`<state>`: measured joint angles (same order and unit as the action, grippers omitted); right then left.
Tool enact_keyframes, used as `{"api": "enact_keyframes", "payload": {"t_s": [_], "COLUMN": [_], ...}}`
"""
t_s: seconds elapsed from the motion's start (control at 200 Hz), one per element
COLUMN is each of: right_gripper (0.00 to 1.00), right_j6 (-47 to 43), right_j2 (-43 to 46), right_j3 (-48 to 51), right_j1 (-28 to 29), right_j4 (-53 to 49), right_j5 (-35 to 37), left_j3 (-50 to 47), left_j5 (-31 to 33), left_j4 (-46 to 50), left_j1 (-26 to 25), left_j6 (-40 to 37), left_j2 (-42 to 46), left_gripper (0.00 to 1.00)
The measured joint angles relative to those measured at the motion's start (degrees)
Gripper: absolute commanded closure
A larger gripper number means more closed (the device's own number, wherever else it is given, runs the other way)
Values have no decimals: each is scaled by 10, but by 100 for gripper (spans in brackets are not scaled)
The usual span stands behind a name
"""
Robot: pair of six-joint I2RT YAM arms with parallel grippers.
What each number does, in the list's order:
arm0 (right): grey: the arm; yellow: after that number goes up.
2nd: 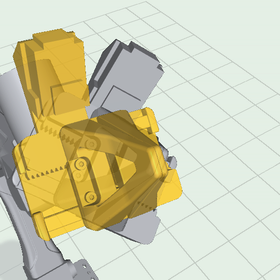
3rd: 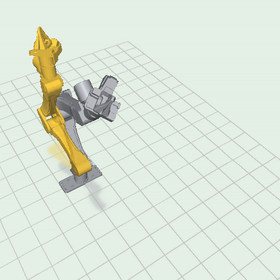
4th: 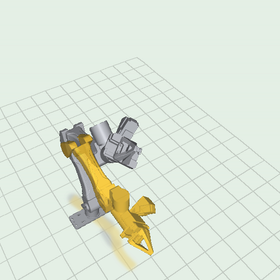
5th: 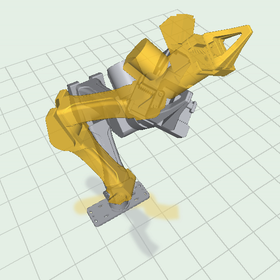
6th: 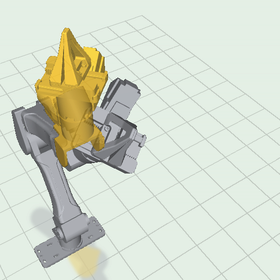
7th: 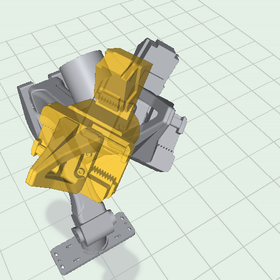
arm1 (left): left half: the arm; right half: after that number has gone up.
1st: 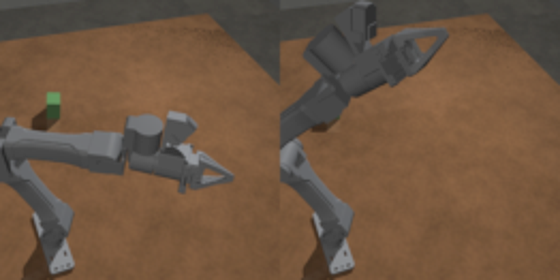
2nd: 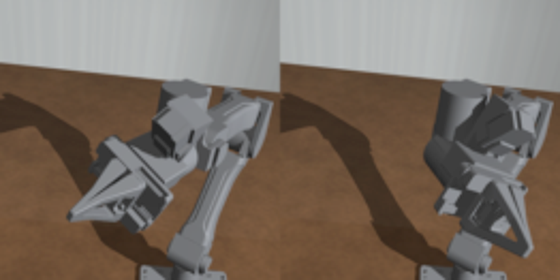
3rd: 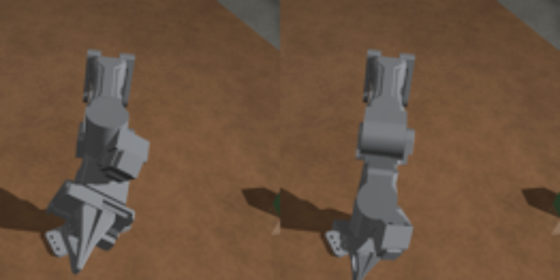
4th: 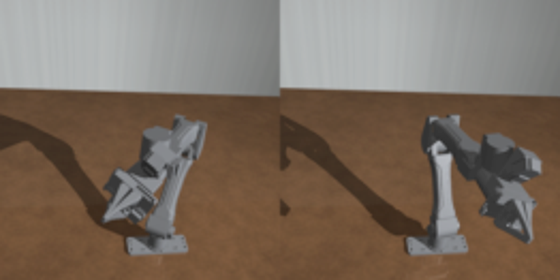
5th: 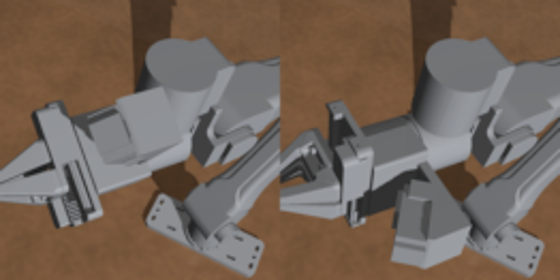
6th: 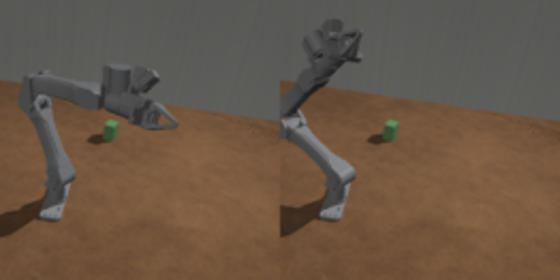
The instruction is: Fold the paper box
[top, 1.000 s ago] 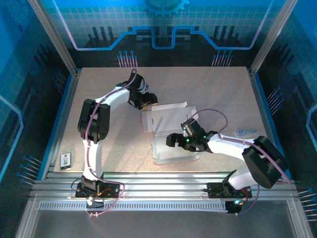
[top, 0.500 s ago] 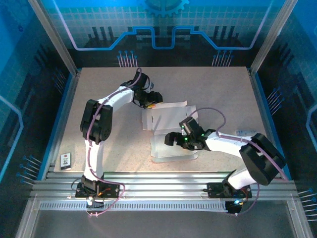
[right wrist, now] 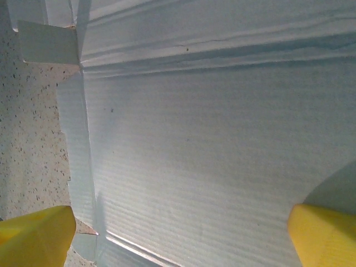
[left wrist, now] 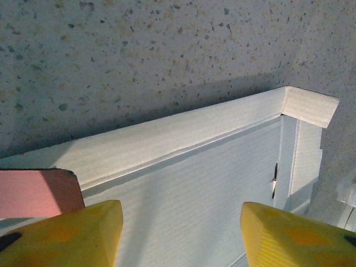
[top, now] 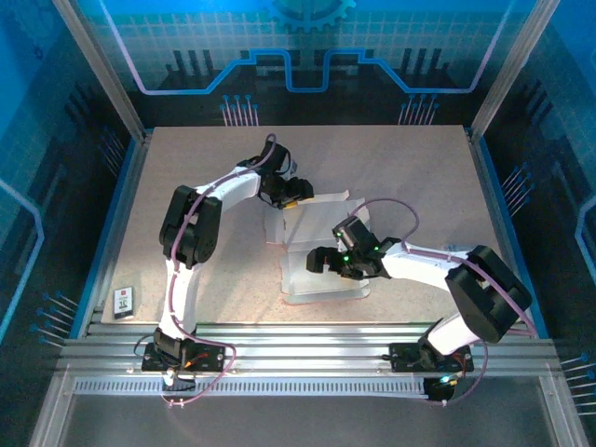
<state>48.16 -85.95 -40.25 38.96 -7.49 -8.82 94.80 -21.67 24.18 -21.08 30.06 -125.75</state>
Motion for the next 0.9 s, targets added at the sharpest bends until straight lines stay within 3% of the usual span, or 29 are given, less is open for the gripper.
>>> {"api": "enact_keyframes", "payload": {"t_s": [0.265, 0.485, 0.64, 0.901], "right_gripper": [0, 0, 0, 0], "right_j6": [-57, -102, -125, -164], "right_j2": [61, 86, 69, -10], "right_j3": [-1, -27, -59, -151], "right_j1": [2, -24, -61, -64], "right_j4": [-67, -104, -124, -137], "right_j5": [4, 1, -11, -37], "left_j3": [0, -30, -111, -297], "left_j5": [23, 9, 2, -5], "left_j4": [56, 78, 79, 55], "left_j1": [5, 54, 75, 70], "left_j6": [-27, -47, -51, -23], "left_j2": [64, 176, 221, 293], "left_gripper": [40, 41, 41, 42]}}
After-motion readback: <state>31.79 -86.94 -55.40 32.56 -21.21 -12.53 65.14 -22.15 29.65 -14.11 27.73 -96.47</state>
